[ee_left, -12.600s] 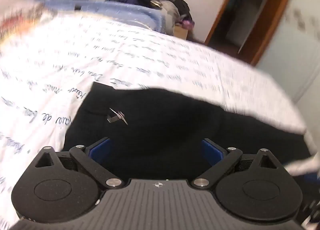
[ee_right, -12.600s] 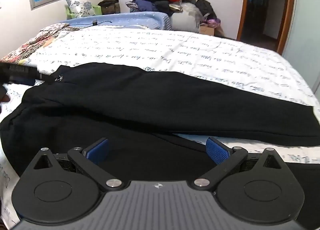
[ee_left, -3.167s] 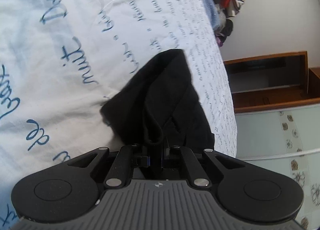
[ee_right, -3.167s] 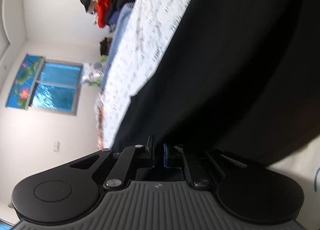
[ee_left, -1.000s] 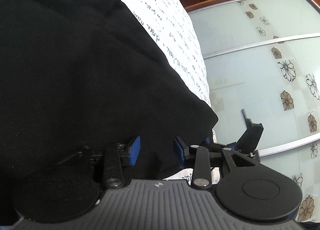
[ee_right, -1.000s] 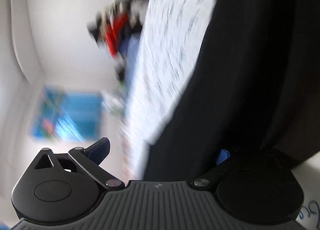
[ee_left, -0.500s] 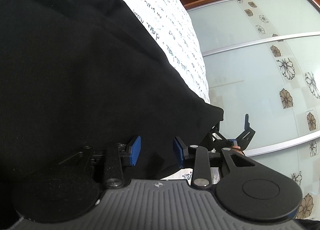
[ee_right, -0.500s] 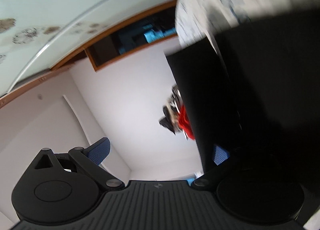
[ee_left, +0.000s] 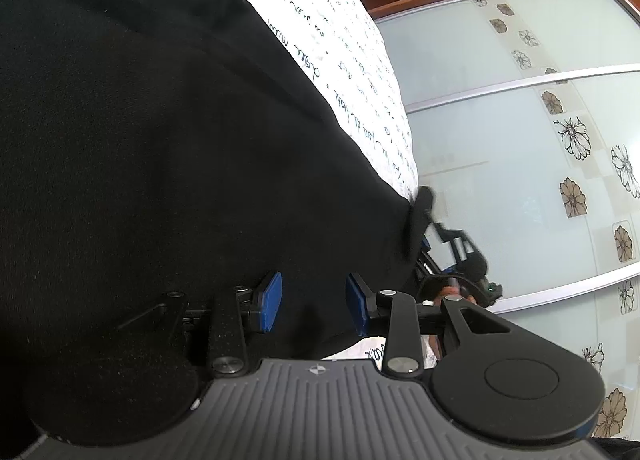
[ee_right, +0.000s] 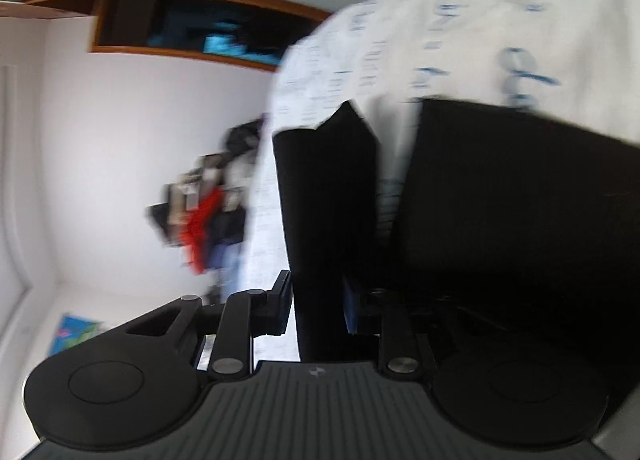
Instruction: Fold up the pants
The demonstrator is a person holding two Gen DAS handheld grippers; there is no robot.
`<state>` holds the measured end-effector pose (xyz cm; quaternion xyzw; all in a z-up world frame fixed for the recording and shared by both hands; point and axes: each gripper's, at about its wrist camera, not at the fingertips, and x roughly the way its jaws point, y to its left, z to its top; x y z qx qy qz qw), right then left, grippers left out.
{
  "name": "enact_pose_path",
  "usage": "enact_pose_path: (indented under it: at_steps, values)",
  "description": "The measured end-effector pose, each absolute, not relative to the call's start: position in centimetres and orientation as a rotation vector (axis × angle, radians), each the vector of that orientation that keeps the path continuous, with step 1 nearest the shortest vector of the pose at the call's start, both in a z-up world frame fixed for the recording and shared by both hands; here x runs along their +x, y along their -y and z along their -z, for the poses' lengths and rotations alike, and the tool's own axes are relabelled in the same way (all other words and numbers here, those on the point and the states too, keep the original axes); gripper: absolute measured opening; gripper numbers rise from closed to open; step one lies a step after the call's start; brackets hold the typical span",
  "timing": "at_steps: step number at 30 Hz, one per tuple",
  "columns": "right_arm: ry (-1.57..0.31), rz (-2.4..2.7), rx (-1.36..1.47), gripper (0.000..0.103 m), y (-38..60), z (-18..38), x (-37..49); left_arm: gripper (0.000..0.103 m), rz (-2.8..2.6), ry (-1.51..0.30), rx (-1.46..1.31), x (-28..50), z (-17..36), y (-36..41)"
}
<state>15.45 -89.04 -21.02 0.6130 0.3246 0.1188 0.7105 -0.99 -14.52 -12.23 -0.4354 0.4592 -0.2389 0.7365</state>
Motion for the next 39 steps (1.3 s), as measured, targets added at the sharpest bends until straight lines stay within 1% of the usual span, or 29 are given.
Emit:
enact_pose_path:
  at_steps: [1, 7, 11, 14, 20, 23, 27, 29, 32, 35, 37, 39]
  values:
    - [-0.731, -0.252, 1.353, 0.005, 89.0, 21.4, 15.4, 0.043, 0.525, -1.008, -0.957, -1.0, 12.2, 14.5]
    - [-0.679, -0.261, 1.318, 0.005, 89.3, 20.7, 14.6, 0.043, 0.528, -1.001, -0.954, -1.1, 12.2, 14.5]
    - [-0.712, -0.232, 1.309, 0.005, 89.7, 21.1, 16.1, 0.043, 0.53, -0.997, -0.95, -1.2, 12.2, 14.5]
    - [-0.788, -0.219, 1.319, 0.006, 89.4, 21.9, 17.0, 0.043, 0.531, -0.995, -0.949, -1.2, 12.2, 14.4]
    - [-0.762, -0.252, 1.345, 0.005, 89.0, 22.0, 17.2, 0.043, 0.533, -0.99, -0.95, -1.3, 12.2, 14.4]
    - [-0.71, -0.246, 1.311, 0.005, 89.1, 20.8, 16.1, 0.043, 0.533, -0.991, -0.949, -1.3, 12.2, 14.3]
    - [-0.585, -0.268, 1.357, 0.005, 91.3, 18.4, 12.5, 0.043, 0.541, -0.994, -0.946, -1.3, 12.1, 14.2]
    - [-0.551, -0.264, 1.384, 0.005, 92.7, 17.7, 10.2, 0.043, 0.547, -0.993, -0.946, -1.3, 12.2, 14.2]
    - [-0.611, -0.187, 1.352, 0.005, 94.1, 18.1, 7.1, 0.043, 0.557, -0.993, -0.952, -1.1, 12.3, 14.0]
    - [-0.72, -0.05, 1.379, 0.004, 95.1, 21.9, 5.0, 0.043, 0.567, -0.997, -0.974, -0.9, 12.6, 13.6]
    - [-0.675, -0.067, 1.429, 0.004, 95.3, 23.1, 4.2, 0.043, 0.569, -1.005, -0.978, -0.8, 12.6, 13.5]
    - [-0.666, -0.078, 1.386, 0.007, 95.0, 22.0, 4.8, 0.043, 0.566, -1.012, -0.972, -0.7, 12.6, 13.5]
